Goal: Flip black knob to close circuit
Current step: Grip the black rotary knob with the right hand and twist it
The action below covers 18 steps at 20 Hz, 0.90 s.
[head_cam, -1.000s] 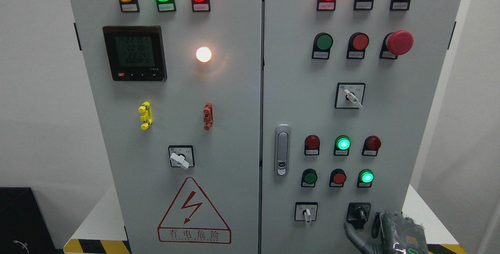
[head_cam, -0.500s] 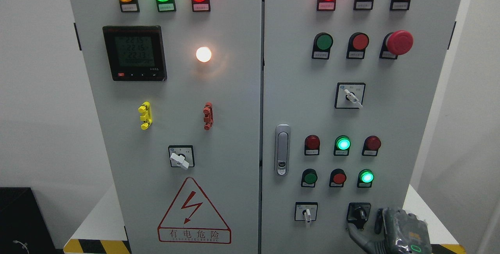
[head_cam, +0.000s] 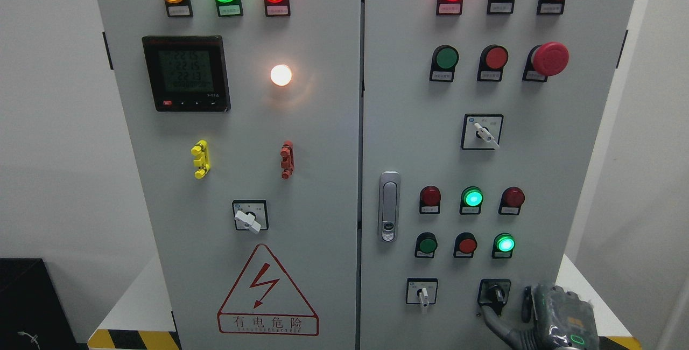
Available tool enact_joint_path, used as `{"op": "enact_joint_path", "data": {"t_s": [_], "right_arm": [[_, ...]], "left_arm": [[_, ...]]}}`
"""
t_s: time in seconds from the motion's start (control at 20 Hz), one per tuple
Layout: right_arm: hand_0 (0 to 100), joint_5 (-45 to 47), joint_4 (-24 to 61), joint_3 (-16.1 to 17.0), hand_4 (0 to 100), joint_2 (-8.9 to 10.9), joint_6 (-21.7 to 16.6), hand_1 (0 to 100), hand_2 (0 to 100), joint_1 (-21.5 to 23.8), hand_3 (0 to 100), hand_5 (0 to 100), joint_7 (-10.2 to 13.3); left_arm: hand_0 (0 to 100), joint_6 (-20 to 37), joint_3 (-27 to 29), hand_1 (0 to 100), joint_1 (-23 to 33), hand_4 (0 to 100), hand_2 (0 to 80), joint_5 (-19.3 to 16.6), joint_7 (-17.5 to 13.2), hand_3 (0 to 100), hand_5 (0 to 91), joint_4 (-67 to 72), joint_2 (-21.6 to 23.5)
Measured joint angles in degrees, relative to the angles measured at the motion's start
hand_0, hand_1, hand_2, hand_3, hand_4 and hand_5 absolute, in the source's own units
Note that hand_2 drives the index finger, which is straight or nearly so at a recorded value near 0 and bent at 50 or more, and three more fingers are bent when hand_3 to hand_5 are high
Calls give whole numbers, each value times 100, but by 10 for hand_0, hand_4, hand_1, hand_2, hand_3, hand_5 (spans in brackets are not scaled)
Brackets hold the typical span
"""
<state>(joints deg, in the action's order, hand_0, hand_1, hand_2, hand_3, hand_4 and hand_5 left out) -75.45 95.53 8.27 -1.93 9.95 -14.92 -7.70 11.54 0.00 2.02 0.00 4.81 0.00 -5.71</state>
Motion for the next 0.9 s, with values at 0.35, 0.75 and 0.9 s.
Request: {"op": "enact_joint_path", "data": {"t_s": [0.35,0.75,0.9], "right_arm": [[0,20,-26,49,781,91,-6,299,759,-21,954,765,0],[0,35,-48,87,781,144,0,288,758,-83,953,767,1],[0,40,-53,104,780,155,5,285,758,-96,953,766,-24]], "left_arm": [[0,0,0,0,0,0,0,0,0,0,0,0,0],[0,0,0,0,0,0,0,0,-1,0,0,0,0],[0,0,0,0,0,0,0,0,-1,0,0,0,0]]}}
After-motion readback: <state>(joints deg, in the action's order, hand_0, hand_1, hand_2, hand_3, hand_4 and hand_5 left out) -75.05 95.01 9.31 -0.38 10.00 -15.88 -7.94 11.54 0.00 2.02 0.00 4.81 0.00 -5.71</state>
